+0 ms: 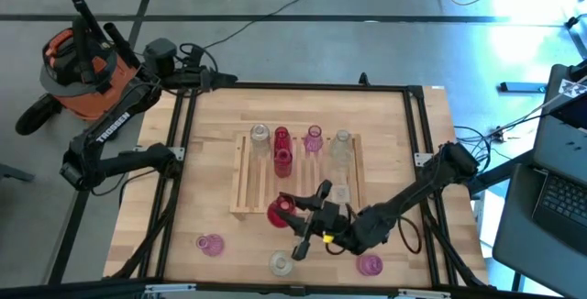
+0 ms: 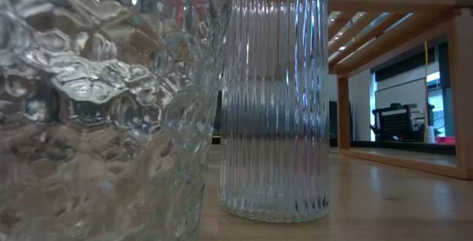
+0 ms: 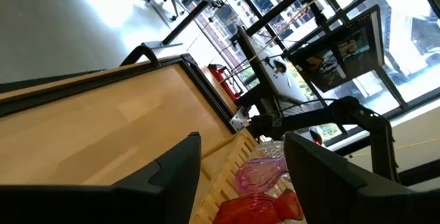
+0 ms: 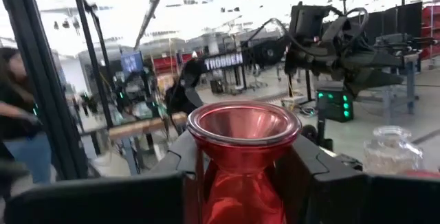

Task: Sort vases onto shelf
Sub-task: Put the red vase on the shelf aligned with the other red vase

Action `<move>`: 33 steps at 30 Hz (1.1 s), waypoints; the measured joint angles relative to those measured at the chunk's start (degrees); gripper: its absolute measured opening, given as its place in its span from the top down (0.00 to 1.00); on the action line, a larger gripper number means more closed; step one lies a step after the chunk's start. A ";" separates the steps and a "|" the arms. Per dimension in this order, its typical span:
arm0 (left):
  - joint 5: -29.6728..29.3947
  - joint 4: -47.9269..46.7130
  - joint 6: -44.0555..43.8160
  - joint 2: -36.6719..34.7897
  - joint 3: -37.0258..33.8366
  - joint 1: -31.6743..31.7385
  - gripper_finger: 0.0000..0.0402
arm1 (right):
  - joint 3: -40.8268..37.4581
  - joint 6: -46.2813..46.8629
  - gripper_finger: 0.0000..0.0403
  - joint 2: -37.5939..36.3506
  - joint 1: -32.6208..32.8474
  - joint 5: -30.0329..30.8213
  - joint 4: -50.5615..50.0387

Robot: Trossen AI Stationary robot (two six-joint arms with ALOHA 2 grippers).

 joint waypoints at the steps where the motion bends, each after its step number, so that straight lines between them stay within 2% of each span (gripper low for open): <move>1: 0.00 -0.10 0.36 0.00 -0.02 0.00 0.50 | 0.00 -0.33 0.77 0.04 -0.01 0.21 -0.90; 7: 0.01 -0.41 1.63 0.00 -0.01 0.00 0.50 | 0.00 0.86 0.77 0.22 -0.68 0.30 -5.32; 15: -0.07 -0.39 1.74 0.00 -0.01 0.00 0.50 | 0.00 3.85 0.77 3.17 -1.34 0.36 -4.95; 24: -0.01 -0.43 1.76 0.00 -0.01 -0.02 0.50 | 0.00 5.25 0.77 4.89 -1.90 7.12 -5.15; 33: 0.02 -0.45 1.74 0.00 -0.01 -0.02 0.50 | 0.00 6.01 0.77 5.04 -3.70 6.16 -7.35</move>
